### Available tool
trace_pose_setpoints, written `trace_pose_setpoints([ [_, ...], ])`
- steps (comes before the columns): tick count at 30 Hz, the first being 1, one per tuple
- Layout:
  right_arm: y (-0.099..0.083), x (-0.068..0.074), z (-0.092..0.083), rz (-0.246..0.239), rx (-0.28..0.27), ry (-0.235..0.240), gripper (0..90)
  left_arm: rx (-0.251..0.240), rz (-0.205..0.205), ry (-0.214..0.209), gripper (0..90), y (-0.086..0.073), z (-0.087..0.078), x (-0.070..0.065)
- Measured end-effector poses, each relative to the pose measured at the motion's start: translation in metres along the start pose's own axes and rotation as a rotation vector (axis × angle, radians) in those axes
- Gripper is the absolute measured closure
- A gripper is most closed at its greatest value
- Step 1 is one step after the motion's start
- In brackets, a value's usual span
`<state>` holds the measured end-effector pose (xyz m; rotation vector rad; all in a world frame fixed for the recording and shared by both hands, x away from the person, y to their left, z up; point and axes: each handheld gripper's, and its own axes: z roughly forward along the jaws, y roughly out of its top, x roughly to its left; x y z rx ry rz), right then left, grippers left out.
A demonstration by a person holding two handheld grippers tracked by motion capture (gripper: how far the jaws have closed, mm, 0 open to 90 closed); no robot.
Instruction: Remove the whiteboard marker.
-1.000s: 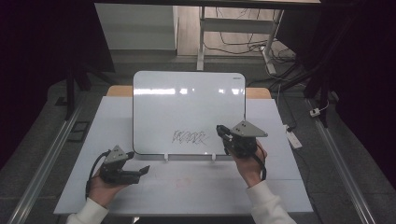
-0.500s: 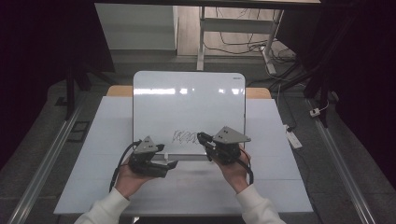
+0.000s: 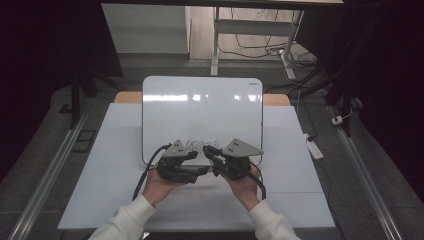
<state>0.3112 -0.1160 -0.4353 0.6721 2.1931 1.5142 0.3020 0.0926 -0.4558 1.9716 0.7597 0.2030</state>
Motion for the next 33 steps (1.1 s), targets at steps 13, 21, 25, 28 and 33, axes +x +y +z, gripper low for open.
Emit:
trace_pose_setpoints([
  [13,0.001,0.006,-0.001,0.027,-0.032,0.041,80.1,-0.037,0.001,-0.023,74.3,0.005,0.004,0.002],
  [21,0.005,0.004,-0.003,0.035,-0.051,0.089,67.1,-0.036,-0.002,-0.014,80.9,0.004,-0.002,0.008],
  [25,0.01,-0.003,-0.014,0.023,-0.059,0.103,59.8,-0.042,-0.005,-0.005,81.0,0.005,-0.01,0.014],
  [28,0.008,-0.014,-0.02,0.026,0.007,0.114,53.4,-0.04,-0.004,-0.014,81.0,0.005,-0.016,0.018],
  [33,0.001,-0.019,-0.015,-0.015,0.13,0.176,50.2,-0.019,0.035,-0.087,81.0,0.008,-0.019,0.019],
])
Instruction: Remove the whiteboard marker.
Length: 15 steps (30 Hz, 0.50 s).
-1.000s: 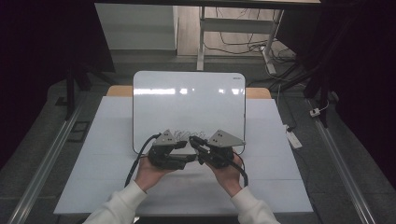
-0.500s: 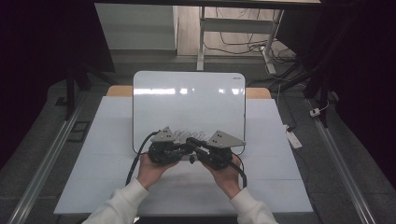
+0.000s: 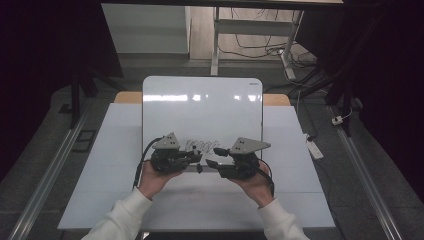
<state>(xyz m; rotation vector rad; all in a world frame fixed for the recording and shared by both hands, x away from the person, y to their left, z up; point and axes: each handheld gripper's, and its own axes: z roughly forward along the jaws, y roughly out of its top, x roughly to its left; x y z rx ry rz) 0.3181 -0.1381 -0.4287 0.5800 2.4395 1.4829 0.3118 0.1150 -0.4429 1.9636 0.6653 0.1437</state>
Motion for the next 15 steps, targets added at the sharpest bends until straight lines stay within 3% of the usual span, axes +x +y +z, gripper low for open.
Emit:
trace_pose_setpoints([
  [1,-0.004,-0.003,0.003,0.006,0.026,0.053,49.2,0.013,0.028,-0.024,81.0,0.002,-0.001,-0.001],
  [3,-0.006,-0.004,0.005,0.007,0.039,0.068,48.8,0.019,0.041,-0.036,81.0,0.003,-0.002,-0.002],
  [4,-0.008,-0.004,0.009,-0.012,0.074,0.098,48.8,0.022,0.049,-0.044,80.9,0.003,-0.002,-0.003],
  [9,-0.01,-0.004,0.01,-0.043,0.111,0.145,51.2,0.034,0.069,-0.07,80.9,0.003,-0.001,-0.004],
  [11,-0.012,-0.007,0.011,-0.066,0.139,0.195,50.5,0.036,0.076,-0.083,80.9,0.003,-0.001,-0.004],
  [14,-0.013,-0.008,0.012,-0.08,0.153,0.22,49.7,0.044,0.094,-0.112,80.9,0.003,0.0,-0.005],
  [15,-0.014,-0.009,0.014,-0.083,0.167,0.259,49.6,0.051,0.104,-0.13,80.9,0.003,0.001,-0.006],
])
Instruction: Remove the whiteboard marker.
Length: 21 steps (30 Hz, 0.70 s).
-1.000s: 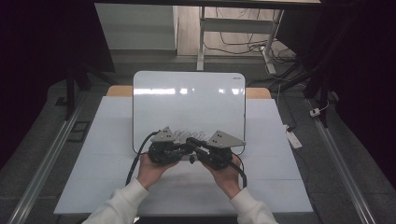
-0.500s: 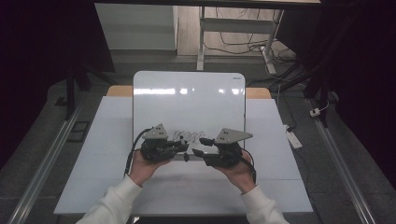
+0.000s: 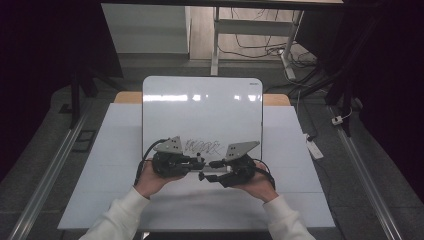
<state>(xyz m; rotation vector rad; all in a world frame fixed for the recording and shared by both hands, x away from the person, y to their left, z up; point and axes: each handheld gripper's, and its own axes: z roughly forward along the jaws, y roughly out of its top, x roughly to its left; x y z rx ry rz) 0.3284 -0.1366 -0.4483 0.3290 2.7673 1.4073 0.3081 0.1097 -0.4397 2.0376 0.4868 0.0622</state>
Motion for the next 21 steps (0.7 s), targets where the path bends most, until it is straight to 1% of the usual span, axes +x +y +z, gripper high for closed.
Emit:
trace_pose_setpoints([
  [1,0.0,0.0,0.001,-0.004,0.007,0.009,49.5,0.003,0.005,-0.013,80.9,0.0,0.001,-0.001],
  [2,0.0,0.0,0.001,-0.004,0.007,0.009,49.5,0.003,0.005,-0.013,80.9,0.0,0.001,-0.001],
  [3,-0.001,0.0,0.002,-0.008,0.016,0.018,49.5,0.007,0.012,-0.026,80.9,0.0,0.002,-0.001],
  [4,-0.002,-0.001,0.005,-0.019,0.035,0.054,50.3,0.011,0.017,-0.039,80.9,0.0,0.003,-0.002],
  [5,-0.002,-0.001,0.005,-0.019,0.035,0.054,50.3,0.015,0.022,-0.05,80.9,0.0,0.004,-0.002],
  [6,-0.002,-0.001,0.007,-0.031,0.047,0.087,53.3,0.021,0.028,-0.074,80.9,0.0,0.005,-0.003],
  [7,-0.002,-0.001,0.007,-0.031,0.047,0.087,53.3,0.021,0.028,-0.074,80.9,0.0,0.005,-0.003],
  [8,-0.003,-0.001,0.009,-0.04,0.058,0.115,55.9,0.022,0.03,-0.095,80.9,0.0,0.006,-0.003],
  [9,-0.003,-0.001,0.009,-0.04,0.058,0.115,55.9,0.023,0.033,-0.107,80.9,0.0,0.006,-0.003],
  [10,-0.003,-0.001,0.01,-0.045,0.064,0.127,57.2,0.024,0.036,-0.119,80.9,0.001,0.007,-0.003],
  [11,-0.003,0.0,0.013,-0.057,0.083,0.153,59.4,0.025,0.036,-0.133,80.9,0.0,0.007,-0.003],
  [12,-0.003,0.001,0.015,-0.065,0.093,0.166,60.6,0.025,0.035,-0.159,80.9,0.0,0.008,-0.003],
  [13,-0.003,0.001,0.015,-0.065,0.093,0.166,60.6,0.025,0.035,-0.159,80.9,0.0,0.008,-0.003],
  [14,-0.003,0.002,0.017,-0.08,0.108,0.182,63.7,0.028,0.038,-0.171,80.9,0.0,0.008,-0.003],
  [16,-0.003,0.004,0.019,-0.087,0.112,0.196,68.5,0.037,0.046,-0.193,80.9,0.0,0.01,-0.003],
  [17,-0.003,0.004,0.019,-0.087,0.112,0.196,68.5,0.037,0.046,-0.193,80.9,0.0,0.01,-0.003],
  [18,-0.002,0.004,0.02,-0.09,0.119,0.211,72.4,0.041,0.048,-0.197,80.9,0.0,0.011,-0.004],
  [21,-0.003,0.005,0.021,-0.095,0.127,0.221,73.6,0.047,0.046,-0.207,80.9,0.0,0.012,-0.003],
])
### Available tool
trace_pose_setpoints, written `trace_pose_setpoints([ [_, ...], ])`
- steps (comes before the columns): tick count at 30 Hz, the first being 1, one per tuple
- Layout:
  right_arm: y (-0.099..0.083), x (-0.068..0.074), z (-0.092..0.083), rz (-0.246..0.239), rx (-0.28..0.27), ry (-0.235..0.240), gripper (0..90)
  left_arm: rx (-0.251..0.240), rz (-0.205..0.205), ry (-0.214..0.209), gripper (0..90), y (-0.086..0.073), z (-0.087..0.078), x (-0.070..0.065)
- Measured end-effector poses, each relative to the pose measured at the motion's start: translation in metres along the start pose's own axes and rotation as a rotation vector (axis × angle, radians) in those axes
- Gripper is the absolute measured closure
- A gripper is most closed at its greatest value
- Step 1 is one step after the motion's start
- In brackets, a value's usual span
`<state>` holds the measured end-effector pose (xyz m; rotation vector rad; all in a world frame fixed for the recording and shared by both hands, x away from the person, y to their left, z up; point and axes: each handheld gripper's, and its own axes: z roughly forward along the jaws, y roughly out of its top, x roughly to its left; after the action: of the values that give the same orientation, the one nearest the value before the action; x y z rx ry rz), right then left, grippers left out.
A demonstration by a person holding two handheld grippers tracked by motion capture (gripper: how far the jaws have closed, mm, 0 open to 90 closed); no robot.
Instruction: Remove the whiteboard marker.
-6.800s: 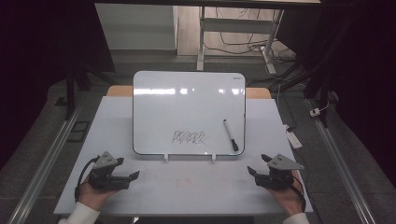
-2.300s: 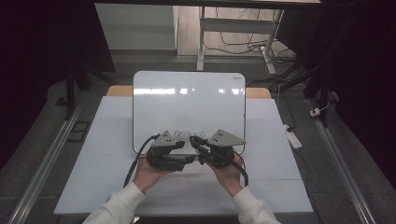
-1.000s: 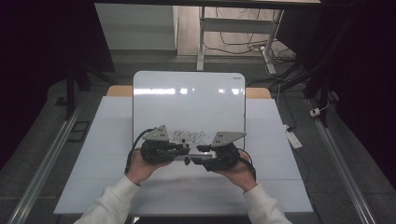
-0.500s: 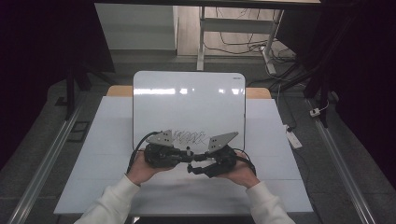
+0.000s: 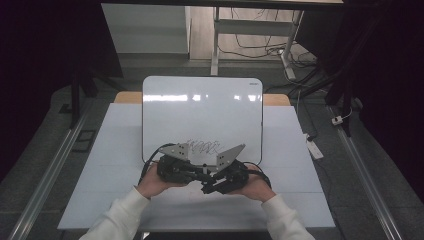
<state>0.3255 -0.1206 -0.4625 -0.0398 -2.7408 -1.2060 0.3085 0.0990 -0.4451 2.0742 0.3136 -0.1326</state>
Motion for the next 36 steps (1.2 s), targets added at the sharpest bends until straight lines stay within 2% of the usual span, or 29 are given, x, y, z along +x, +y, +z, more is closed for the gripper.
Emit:
trace_pose_setpoints([
  [10,0.002,0.001,0.004,-0.002,0.014,-0.004,74.3,0.017,-0.01,-0.012,80.9,-0.001,0.002,0.002],
  [18,0.002,0.003,0.006,0.004,-0.008,-0.054,77.1,-0.001,-0.02,0.014,78.3,-0.002,0.003,0.002],
  [19,0.002,0.003,0.006,0.005,-0.028,-0.078,77.2,-0.009,-0.023,0.02,77.1,-0.002,0.002,0.002],
  [20,0.002,0.003,0.006,0.005,-0.028,-0.078,77.2,-0.015,-0.027,0.029,77.1,-0.002,0.001,0.002],
  [21,0.001,0.003,0.003,0.011,-0.059,-0.099,77.2,-0.02,-0.032,0.047,66.3,-0.002,0.0,0.001],
  [22,0.001,0.003,0.003,0.011,-0.059,-0.099,77.2,-0.031,-0.038,0.067,66.3,-0.002,-0.001,0.0],
  [23,0.001,0.003,-0.001,0.022,-0.077,-0.125,77.3,-0.06,-0.056,0.095,55.4,-0.003,-0.007,-0.001],
  [24,0.001,0.003,-0.001,0.022,-0.077,-0.125,77.3,-0.06,-0.056,0.095,51.6,-0.003,-0.007,-0.001],
  [25,-0.001,0.001,-0.004,0.031,-0.104,-0.15,77.2,-0.074,-0.067,0.116,47.1,-0.004,-0.01,-0.002],
  [28,-0.002,0.0,-0.007,0.037,-0.122,-0.176,77.2,-0.102,-0.102,0.186,41.8,-0.011,-0.024,-0.005],
  [29,-0.004,0.0,-0.01,0.051,-0.139,-0.206,77.2,-0.107,-0.135,0.263,38.5,-0.022,-0.035,-0.008],
  [30,-0.004,0.0,-0.011,0.05,-0.149,-0.221,77.3,-0.107,-0.135,0.263,37.0,-0.022,-0.035,-0.008],
  [33,-0.005,0.0,-0.013,0.053,-0.169,-0.262,77.3,-0.101,-0.179,0.357,32.3,-0.038,-0.048,-0.011],
  [35,-0.006,0.0,-0.014,0.052,-0.171,-0.274,77.2,-0.091,-0.199,0.416,29.9,-0.049,-0.056,-0.014],
  [36,-0.006,0.0,-0.015,0.053,-0.183,-0.312,77.2,-0.087,-0.208,0.437,29.2,-0.053,-0.059,-0.016],
])
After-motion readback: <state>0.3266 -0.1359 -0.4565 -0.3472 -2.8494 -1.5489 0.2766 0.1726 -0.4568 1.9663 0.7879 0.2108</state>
